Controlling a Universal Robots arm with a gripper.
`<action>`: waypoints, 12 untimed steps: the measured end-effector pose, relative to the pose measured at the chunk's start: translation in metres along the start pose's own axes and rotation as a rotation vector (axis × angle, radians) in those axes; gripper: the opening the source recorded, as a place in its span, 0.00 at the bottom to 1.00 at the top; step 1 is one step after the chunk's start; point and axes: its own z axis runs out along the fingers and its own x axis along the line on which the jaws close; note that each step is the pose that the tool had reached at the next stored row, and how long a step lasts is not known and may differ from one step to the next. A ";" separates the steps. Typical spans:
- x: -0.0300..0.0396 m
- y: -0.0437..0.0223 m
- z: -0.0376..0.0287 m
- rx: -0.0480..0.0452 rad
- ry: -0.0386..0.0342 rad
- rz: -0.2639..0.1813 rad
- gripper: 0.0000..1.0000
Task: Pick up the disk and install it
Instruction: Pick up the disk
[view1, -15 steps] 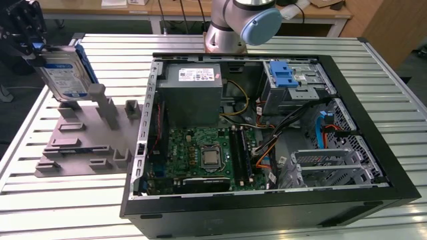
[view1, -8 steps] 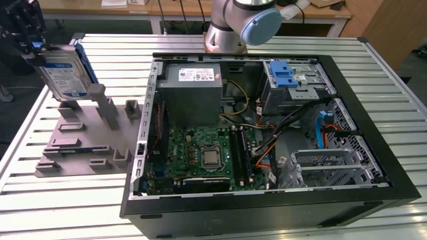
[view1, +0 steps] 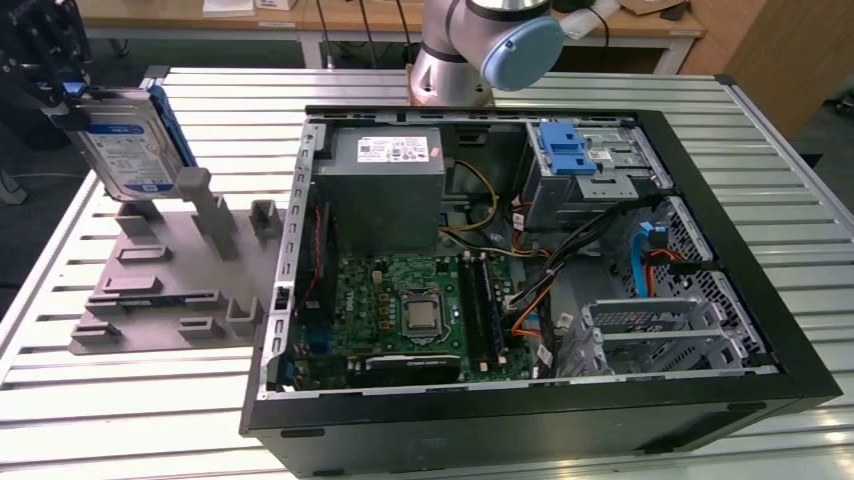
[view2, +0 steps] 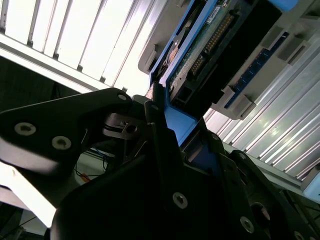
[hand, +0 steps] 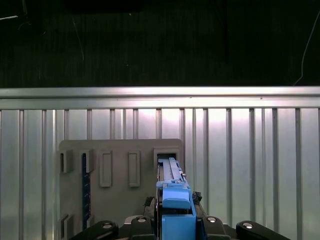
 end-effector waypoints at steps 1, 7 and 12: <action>0.0000 0.0000 -0.0002 0.0000 0.0000 0.000 0.36; 0.0000 0.0000 -0.0015 -0.0002 0.0001 0.000 0.36; -0.0001 0.0000 -0.0023 -0.0001 0.0002 0.000 0.36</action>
